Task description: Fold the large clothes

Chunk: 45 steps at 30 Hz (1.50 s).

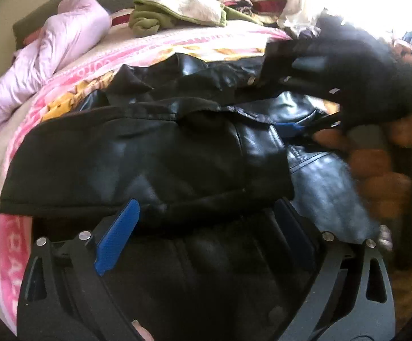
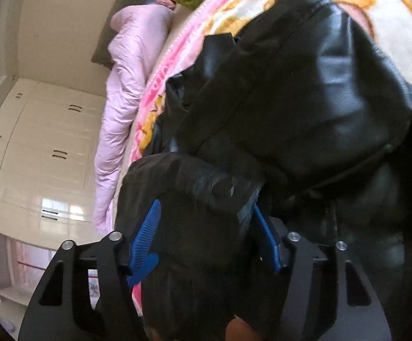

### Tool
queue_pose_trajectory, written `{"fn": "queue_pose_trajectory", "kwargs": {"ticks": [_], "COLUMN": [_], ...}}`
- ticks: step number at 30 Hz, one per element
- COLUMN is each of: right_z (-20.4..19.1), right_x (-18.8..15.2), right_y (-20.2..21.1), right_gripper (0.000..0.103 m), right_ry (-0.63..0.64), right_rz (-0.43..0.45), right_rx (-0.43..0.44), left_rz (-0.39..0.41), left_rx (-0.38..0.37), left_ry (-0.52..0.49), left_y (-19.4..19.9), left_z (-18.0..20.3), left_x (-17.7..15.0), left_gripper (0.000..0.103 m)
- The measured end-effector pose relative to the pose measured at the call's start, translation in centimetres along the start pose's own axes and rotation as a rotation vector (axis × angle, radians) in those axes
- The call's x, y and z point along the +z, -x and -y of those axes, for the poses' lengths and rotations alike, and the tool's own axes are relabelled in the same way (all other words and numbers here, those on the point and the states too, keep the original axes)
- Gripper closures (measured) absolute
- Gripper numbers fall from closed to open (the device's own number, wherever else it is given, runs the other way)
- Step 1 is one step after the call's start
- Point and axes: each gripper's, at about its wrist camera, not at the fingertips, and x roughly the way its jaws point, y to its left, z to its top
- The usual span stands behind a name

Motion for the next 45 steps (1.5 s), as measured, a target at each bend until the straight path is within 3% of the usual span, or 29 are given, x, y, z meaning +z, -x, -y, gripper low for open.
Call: {"fn": "queue_pose_trajectory", "kwargs": {"ticks": [5,9,10,13,17,22,23,26,28,30,32,35,38,39,40,42,45], "right_z": [-1.0,-5.9,-6.7,-10.1,-12.4,-11.2,-10.8,-9.1,-7.9,-7.0,-6.2,-5.1,-3.9,-3.6,-3.0,-2.5,-3.0], "right_x": [0.5,0.5,0.6,1.3,2.2,3.4,3.4,3.4,3.5,3.5,3.7,3.7,3.7,3.6,3.6,3.6,3.2], "right_y": [0.5,2.6,3.0,5.3,8.5,8.8,8.5,7.8,7.5,7.0,6.5,6.2,5.5,5.3,5.1,5.3,7.2], "right_gripper": [0.07,0.078,0.088,0.09,0.09,0.09,0.09,0.09,0.09,0.09,0.09,0.09,0.089,0.081,0.073,0.072,0.058], "right_ry": [0.079,0.328,0.364,0.52,0.682,0.735,0.734,0.716,0.696,0.682,0.665,0.649,0.622,0.613,0.599,0.567,0.533], "right_rz": [0.046,0.143,0.157,0.229,0.313,0.307,0.303,0.287,0.272,0.261,0.248,0.235,0.199,0.189,0.191,0.198,0.326], "right_rx": [-0.036,-0.05,-0.051,-0.074,-0.134,-0.19,-0.199,-0.237,-0.251,-0.267,-0.28,-0.297,-0.328,-0.359,-0.425,-0.481,-0.524], "left_rz": [0.071,0.14,0.159,0.203,0.233,0.214,0.201,0.144,0.119,0.095,0.038,-0.056,-0.065,-0.062,-0.056,-0.051,-0.039], "left_rx": [-0.01,0.047,0.08,0.146,0.157,0.138,0.13,0.129,0.14,0.12,0.096,0.099,0.182,0.189,0.173,0.126,0.092], "left_ry": [0.121,0.233,0.278,0.397,0.515,0.59,0.592,0.591,0.582,0.557,0.537,0.482,0.348,0.329,0.342,0.389,0.419], "left_y": [3.3,5.6,6.2,7.5,7.7,5.0,3.9,0.7,-1.3,-3.0,-5.0,-8.0,-9.2,-9.2,-9.1,-9.0,-8.9], "left_z": [-3.7,-8.3,-10.0,-14.0,-17.9,-20.0,-20.0,-19.8,-19.3,-18.6,-17.9,-16.5,-14.6,-14.4,-14.8,-15.7,-16.2], "left_x": [0.0,1.0,1.4,2.4,4.0,6.0,6.3,6.7,6.9,7.0,6.8,6.1,5.6,5.5,5.3,4.9,4.6], "left_gripper": [0.01,0.01,0.01,0.01,0.01,0.01,0.012,0.042,0.051,0.075,0.092,0.095,0.095,0.095,0.095,0.095,0.095]}}
